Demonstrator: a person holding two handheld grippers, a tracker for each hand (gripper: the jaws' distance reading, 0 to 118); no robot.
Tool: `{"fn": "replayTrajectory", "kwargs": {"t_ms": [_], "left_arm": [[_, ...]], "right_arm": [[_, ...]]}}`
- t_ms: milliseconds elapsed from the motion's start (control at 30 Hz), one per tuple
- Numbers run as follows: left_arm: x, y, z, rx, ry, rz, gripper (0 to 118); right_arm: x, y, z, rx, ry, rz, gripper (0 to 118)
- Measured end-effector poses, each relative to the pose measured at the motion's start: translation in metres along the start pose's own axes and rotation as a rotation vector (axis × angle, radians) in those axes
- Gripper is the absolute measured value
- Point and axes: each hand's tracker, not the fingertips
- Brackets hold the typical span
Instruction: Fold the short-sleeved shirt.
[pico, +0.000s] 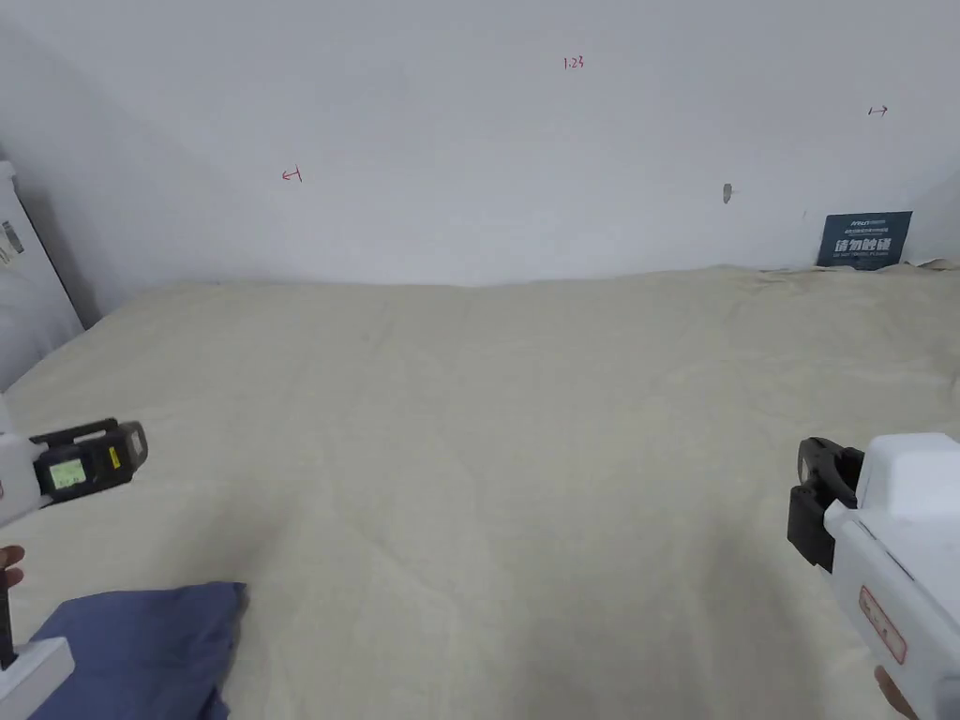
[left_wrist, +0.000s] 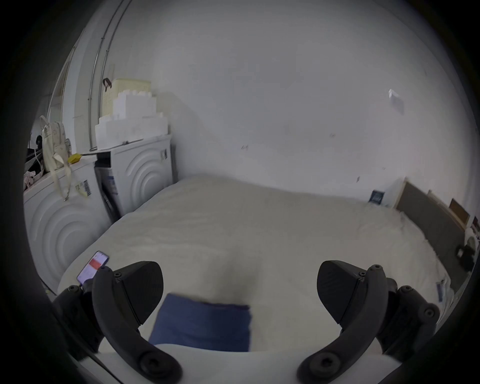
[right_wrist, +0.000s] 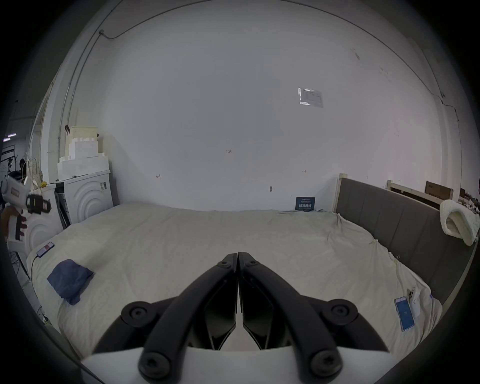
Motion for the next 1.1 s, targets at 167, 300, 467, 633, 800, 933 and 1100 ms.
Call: {"fn": "replayTrajectory", "kwargs": {"t_ms": [167,300,467,633,800,933,1100], "left_arm": [[0.042,-0.005,0.023,0.156,-0.020,-0.049,105],[0.076,-0.023,0.036,0.301,-0.023,-0.060,75],[0.115,-0.049,0.038,0.359,-0.013,-0.126,23],[0.131,-0.070,0.031,0.397,-0.081,-0.104,0],[0.157,-0.101,0.035,0.470,-0.097,-0.119,0],[0.179,-0.126,0.038,0.502,-0.117,-0.160,0],[0.196,-0.140,0.041,0.503,-0.134,-0.157,0]], "right_arm": [[-0.003,0.005,0.005,0.034,0.001,0.007,0],[-0.004,0.008,0.008,0.062,0.003,0.001,0],[-0.005,0.011,0.017,0.102,-0.006,0.020,0],[-0.005,0.011,0.023,0.143,-0.013,0.033,0],[-0.008,0.008,0.024,0.180,-0.037,0.038,0],[-0.009,0.003,0.025,0.198,-0.050,0.033,0],[-0.013,-0.004,0.026,0.210,-0.079,0.044,0]]}}
